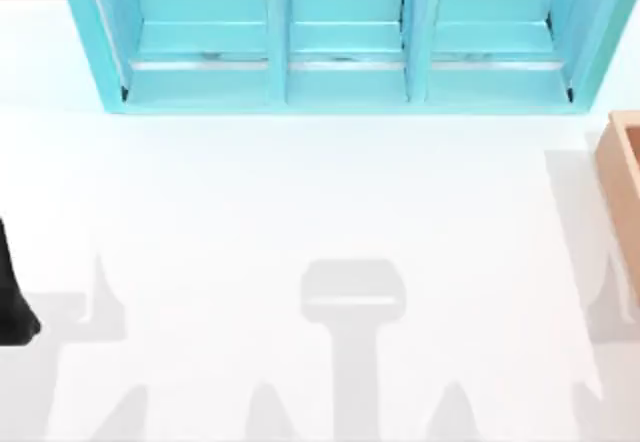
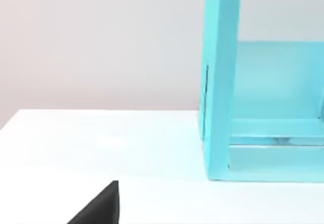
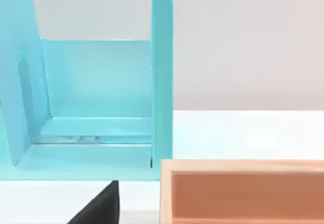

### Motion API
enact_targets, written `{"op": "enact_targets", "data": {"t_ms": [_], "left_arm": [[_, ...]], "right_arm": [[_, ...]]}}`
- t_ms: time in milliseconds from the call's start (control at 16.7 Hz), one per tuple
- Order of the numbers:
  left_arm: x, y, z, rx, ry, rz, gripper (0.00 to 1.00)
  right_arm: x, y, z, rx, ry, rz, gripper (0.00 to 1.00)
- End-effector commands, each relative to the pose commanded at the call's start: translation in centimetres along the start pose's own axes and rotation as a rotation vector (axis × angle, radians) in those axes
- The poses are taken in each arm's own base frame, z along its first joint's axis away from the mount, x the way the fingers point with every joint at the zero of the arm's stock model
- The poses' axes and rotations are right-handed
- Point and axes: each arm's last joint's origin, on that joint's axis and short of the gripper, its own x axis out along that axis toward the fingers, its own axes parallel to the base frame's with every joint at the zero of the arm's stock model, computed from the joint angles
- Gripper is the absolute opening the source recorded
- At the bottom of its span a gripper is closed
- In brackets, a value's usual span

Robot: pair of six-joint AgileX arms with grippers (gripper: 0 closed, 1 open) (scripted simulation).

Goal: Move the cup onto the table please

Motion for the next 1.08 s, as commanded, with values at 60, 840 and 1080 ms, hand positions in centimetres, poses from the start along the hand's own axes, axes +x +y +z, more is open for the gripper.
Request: {"op": "enact_targets", "data": {"t_ms": [60, 840, 1080], "left_arm": [[0.0, 0.0, 0.0, 0.000, 0.000, 0.000, 1.00], [0.0, 0.0, 0.0, 0.000, 0.000, 0.000, 1.00], [0.0, 0.0, 0.0, 0.000, 0.000, 0.000, 1.00]], "right_arm": [[0.0, 0.0, 0.0, 0.000, 0.000, 0.000, 1.00], [5.1, -3.9, 8.6, -0.125, 0.820, -0.143, 1.00], [10.2, -7.4, 9.1, -0.083, 1.230, -0.105, 1.00]]}}
